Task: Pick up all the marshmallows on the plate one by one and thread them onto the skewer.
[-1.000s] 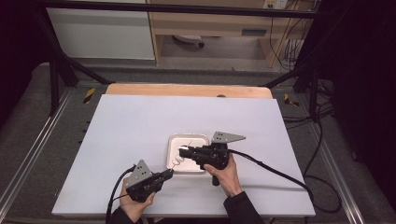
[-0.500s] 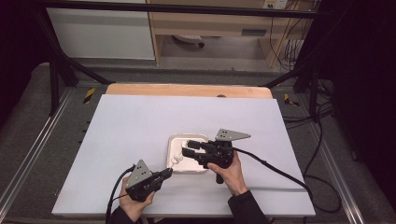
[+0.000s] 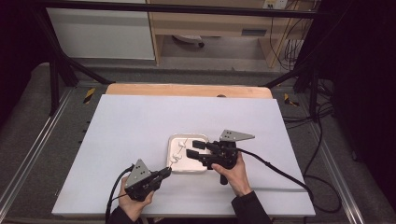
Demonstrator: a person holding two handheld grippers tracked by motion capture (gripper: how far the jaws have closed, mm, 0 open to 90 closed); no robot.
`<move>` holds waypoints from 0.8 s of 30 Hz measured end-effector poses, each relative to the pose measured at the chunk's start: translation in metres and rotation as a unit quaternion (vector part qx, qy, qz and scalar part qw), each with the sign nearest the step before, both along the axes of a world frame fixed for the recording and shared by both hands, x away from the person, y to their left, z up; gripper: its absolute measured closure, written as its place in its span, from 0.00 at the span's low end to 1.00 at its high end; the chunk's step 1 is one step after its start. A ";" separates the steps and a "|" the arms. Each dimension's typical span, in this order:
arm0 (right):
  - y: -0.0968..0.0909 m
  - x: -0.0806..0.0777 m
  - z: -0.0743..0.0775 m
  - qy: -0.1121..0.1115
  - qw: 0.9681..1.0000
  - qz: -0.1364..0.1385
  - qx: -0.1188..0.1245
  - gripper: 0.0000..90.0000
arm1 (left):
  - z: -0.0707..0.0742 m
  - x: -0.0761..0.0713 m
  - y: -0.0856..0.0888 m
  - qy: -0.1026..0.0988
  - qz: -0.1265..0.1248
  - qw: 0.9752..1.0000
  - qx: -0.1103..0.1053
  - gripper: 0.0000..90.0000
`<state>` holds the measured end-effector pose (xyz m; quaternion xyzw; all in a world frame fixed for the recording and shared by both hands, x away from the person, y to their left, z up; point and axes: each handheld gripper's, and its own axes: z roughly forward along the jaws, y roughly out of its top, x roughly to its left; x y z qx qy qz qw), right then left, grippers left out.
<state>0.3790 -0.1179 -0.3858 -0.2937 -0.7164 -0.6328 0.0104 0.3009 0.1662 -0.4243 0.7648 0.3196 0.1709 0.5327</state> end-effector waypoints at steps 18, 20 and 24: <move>-0.050 0.005 -0.037 0.006 0.984 -0.060 -0.167 0.04 | 0.000 0.007 0.003 0.026 0.001 1.000 0.007 0.99; -0.056 0.003 -0.040 0.006 0.981 -0.066 -0.185 0.03 | 0.002 0.009 0.004 0.033 -0.001 0.999 0.010 0.99; -0.069 -0.001 -0.044 0.005 0.972 -0.081 -0.220 0.01 | 0.007 0.015 0.005 0.048 -0.003 0.999 0.017 0.99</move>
